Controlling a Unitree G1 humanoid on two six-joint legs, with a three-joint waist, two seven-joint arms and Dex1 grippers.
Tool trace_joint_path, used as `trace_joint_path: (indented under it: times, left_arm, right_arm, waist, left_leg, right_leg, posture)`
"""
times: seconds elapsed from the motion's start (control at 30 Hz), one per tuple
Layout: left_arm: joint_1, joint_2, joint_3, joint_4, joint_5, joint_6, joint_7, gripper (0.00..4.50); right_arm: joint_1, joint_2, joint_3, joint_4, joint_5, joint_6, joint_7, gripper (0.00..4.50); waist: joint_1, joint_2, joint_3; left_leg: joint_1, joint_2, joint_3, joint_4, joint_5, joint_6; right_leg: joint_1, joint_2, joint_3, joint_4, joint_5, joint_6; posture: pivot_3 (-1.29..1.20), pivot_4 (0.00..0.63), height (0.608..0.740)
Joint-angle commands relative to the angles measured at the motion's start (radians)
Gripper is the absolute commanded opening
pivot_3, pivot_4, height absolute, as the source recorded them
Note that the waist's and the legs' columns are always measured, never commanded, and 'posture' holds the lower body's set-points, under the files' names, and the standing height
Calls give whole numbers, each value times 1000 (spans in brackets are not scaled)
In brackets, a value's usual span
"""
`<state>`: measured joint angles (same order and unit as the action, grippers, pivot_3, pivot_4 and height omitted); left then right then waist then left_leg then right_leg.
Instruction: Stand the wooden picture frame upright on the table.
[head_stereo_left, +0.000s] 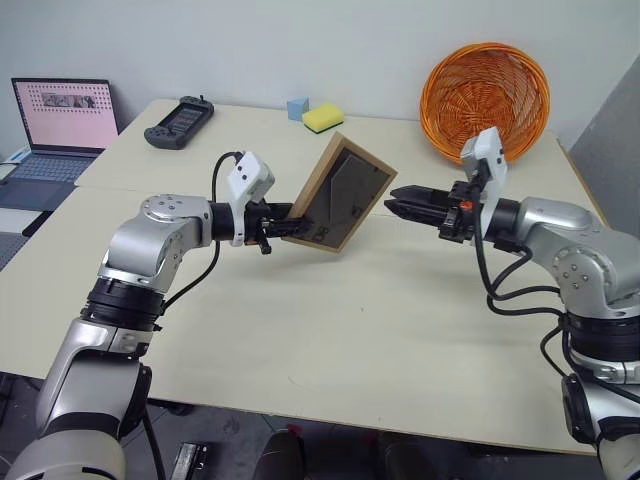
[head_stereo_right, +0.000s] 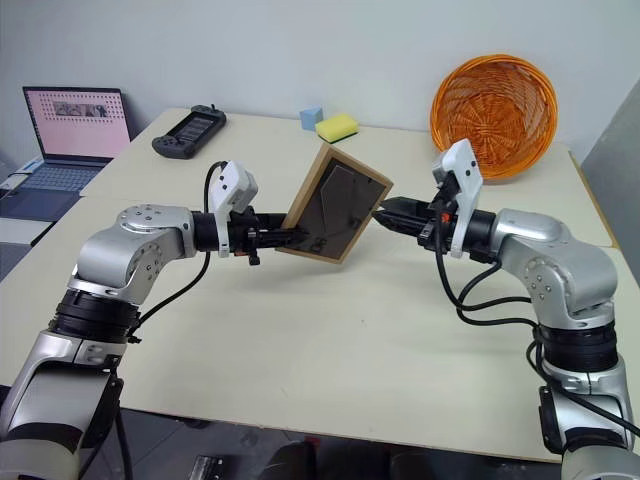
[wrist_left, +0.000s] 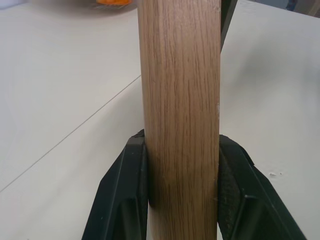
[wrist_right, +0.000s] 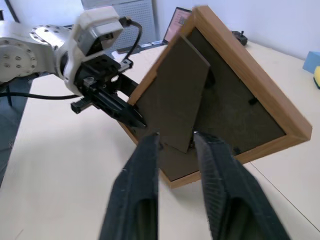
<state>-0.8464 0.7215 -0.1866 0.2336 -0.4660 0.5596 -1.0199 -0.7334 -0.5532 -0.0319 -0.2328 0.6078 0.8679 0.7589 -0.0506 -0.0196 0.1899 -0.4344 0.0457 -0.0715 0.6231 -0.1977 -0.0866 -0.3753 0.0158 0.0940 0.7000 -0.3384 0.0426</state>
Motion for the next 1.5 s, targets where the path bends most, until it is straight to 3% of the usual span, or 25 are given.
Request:
trace_joint_path:
  times: [0.03,0.23,0.63,0.73,1.1,1.5]
  left_arm:
    - [-29,-6,55,-52,3,-15,-24,1300]
    - [-34,-20,56,-74,9,1,-38,1300]
    - [-41,-40,77,-92,11,26,-46,1300]
    - [-41,-43,79,-89,16,26,-45,1300]
    - [-63,-66,90,-28,51,11,-51,1300]
    - [-94,-94,90,47,83,-15,-72,1300]
  right_arm:
    - [-5,38,5,-4,-15,-36,-38,1495]
    - [-27,99,38,51,-45,-81,-52,1495]
    - [-72,108,60,143,-89,-134,-16,1495]
    - [-80,116,56,147,-85,-131,-21,1976]
    - [-74,131,64,124,-90,-124,-29,4369]
    - [-26,156,71,-4,-58,-76,-96,4458]
  waist:
    - [0,0,0]
    - [-1,0,0]
    - [-5,0,0]
    - [-5,0,0]
    - [-6,0,0]
    - [-7,0,0]
  left_leg:
    - [0,0,0,0,0,0]
    - [0,0,0,1,0,0]
    - [0,0,0,1,0,0]
    - [0,0,0,1,0,0]
    - [0,0,0,2,0,0]
    - [0,0,0,2,0,0]
  right_leg:
    - [0,0,0,0,0,0]
    - [0,0,0,2,0,0]
    - [-2,0,0,5,0,0]
    - [-3,0,0,6,0,0]
    - [-5,0,0,12,0,0]
    - [-5,0,0,13,0,0]
  posture:
    - [0,150,740]
    - [0,150,740]
    - [0,150,740]
    - [0,150,740]
    - [0,150,740]
    - [0,150,740]
